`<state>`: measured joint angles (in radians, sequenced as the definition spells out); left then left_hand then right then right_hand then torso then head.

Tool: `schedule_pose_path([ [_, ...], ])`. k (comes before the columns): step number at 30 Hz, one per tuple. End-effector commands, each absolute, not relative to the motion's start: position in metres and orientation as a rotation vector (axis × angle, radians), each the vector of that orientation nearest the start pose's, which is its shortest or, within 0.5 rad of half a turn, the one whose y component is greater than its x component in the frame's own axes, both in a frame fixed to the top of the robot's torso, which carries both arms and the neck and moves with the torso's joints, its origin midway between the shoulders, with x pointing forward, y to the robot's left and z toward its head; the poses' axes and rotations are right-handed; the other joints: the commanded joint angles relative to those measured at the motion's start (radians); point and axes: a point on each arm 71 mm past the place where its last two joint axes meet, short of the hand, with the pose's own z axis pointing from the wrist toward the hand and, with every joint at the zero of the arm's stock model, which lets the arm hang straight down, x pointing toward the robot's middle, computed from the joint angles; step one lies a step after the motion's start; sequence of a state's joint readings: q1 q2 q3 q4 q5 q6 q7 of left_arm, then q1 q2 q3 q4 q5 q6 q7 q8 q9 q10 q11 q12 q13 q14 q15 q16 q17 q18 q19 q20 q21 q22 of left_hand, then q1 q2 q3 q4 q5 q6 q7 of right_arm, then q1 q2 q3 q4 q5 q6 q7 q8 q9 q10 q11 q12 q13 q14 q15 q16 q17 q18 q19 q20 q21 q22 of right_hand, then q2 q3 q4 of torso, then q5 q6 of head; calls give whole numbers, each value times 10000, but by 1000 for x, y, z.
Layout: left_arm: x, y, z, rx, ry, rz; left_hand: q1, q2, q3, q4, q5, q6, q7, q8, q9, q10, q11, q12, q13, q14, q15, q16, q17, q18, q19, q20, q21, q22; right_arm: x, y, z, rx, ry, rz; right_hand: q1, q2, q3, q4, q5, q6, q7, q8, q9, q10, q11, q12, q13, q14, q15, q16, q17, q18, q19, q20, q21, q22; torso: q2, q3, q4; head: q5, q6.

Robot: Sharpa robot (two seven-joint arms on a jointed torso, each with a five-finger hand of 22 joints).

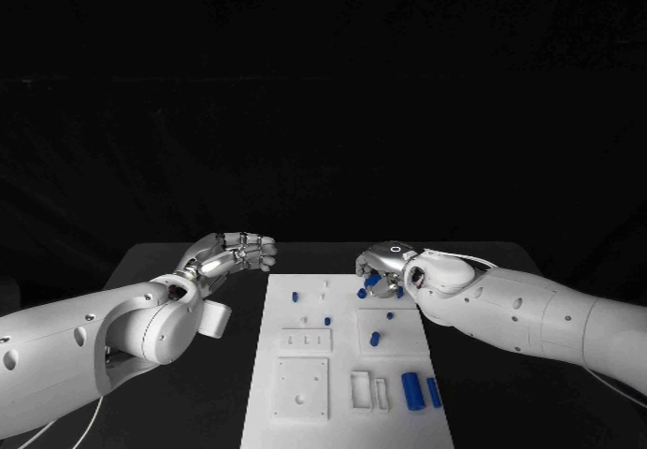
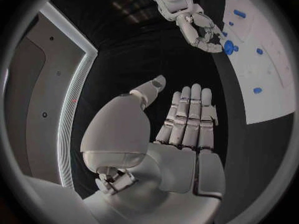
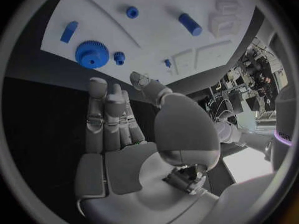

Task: Assemble the parts on the task board

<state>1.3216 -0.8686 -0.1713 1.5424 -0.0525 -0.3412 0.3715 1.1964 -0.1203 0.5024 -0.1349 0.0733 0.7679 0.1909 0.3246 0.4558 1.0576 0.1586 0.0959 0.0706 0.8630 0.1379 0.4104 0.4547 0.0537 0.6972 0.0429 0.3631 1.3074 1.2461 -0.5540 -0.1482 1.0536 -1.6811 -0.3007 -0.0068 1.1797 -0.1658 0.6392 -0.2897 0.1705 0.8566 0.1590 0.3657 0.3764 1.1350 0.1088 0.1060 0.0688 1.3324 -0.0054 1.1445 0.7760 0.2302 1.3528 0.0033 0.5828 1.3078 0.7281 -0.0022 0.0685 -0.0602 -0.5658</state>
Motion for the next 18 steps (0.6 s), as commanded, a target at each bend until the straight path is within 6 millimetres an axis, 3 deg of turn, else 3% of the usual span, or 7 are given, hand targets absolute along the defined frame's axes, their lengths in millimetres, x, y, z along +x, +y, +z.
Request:
schedule_pose_path([
  [1,489,214,-164,-9700,14858,-14853,-113,-18,20,-66,-10,77,-19,-41,-12,82,23,-66,-14,53,50,-69,-12,94,61,-8,-22,89,557,-180,-220,-5060,16245,3342,-1,-91,90,12,-91,72,-8,-36,-19,39,25,-83,-8,-51,21,83,-42,316,396,-383,63,218,143,-27,42,-62,47],
  [8,488,212,-164,-9690,14912,-14916,-179,-22,19,-89,-14,76,-19,-55,-26,85,29,-91,-15,54,56,-84,-16,96,58,-3,-28,91,559,-178,-224,-5126,16282,3179,-22,-158,205,26,-301,68,-9,-66,-37,34,40,-142,-6,-74,40,167,-151,316,384,-364,102,206,260,-29,117,-107,63],
  [18,489,211,-164,-9689,14951,-14928,-237,-27,23,-116,-19,72,-17,-70,-41,85,34,-118,-17,54,60,-99,-18,99,56,1,-33,94,560,-176,-228,-5246,16369,2944,-52,-164,283,36,-431,110,-12,-62,-38,130,22,-128,16,-84,24,238,-234,316,387,-361,138,205,416,-50,152,-150,76],
])
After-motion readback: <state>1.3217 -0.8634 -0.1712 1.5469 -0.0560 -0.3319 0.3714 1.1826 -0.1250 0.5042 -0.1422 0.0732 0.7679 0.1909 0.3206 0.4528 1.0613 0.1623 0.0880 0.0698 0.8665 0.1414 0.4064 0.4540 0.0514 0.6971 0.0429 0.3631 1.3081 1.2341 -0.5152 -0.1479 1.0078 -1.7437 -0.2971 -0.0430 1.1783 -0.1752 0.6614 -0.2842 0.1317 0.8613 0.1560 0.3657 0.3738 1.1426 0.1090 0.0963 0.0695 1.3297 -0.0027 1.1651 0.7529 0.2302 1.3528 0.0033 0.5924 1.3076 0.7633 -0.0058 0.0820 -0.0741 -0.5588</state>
